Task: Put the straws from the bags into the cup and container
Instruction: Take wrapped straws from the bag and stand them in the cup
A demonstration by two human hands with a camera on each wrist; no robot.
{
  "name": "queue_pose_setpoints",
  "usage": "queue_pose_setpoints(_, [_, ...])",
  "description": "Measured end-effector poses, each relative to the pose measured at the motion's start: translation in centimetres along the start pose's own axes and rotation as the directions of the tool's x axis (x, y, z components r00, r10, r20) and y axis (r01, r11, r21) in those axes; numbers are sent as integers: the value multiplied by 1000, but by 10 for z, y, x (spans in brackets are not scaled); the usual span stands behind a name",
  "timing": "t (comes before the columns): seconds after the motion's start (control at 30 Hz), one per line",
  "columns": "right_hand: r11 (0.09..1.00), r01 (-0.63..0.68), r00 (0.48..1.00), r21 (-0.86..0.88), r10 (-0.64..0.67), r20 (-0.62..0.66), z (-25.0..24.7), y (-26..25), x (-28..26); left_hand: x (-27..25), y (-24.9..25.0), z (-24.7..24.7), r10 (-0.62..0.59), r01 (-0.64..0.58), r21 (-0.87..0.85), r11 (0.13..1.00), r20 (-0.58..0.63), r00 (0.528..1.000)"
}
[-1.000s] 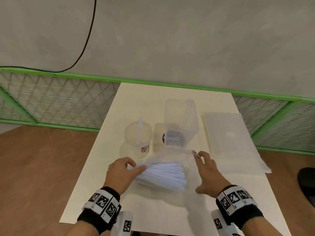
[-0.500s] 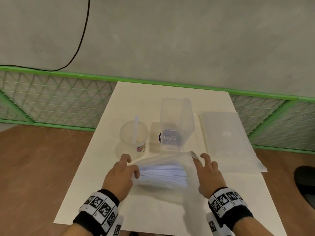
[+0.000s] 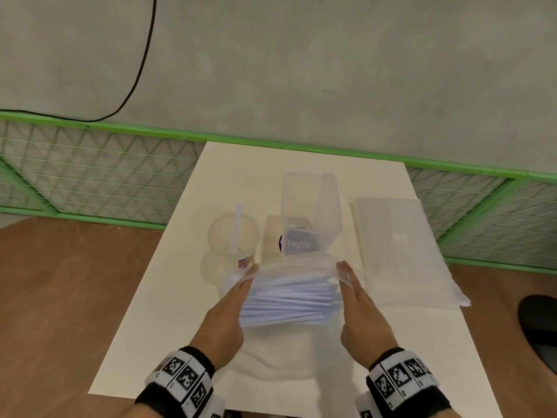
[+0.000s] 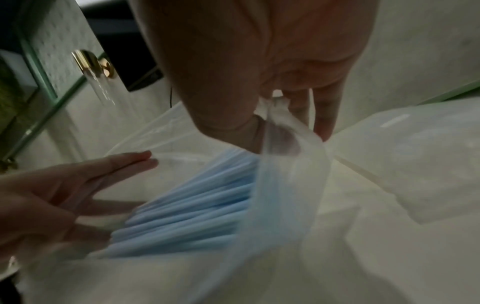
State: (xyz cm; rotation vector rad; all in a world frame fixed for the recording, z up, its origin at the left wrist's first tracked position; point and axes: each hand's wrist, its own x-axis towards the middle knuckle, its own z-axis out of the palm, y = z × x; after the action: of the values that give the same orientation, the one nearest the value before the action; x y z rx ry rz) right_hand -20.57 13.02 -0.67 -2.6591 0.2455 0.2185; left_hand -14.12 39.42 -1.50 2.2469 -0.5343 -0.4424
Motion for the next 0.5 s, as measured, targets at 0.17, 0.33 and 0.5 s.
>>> queue_pose_setpoints(0.17, [995,-67,997,-80,63,-52,6,11,2,7,-22,11,-7,7,-2,1000,-36,999])
queue_pose_setpoints(0.33, [981,-110,994,-163,110,-6,17,23,9,19,-27,22,-175,170,143,975,22,984])
queue_pose_setpoints(0.5, [993,-118,980,3,116,160,38,36,22,30,-31,36,-362,347,141,927,102,927])
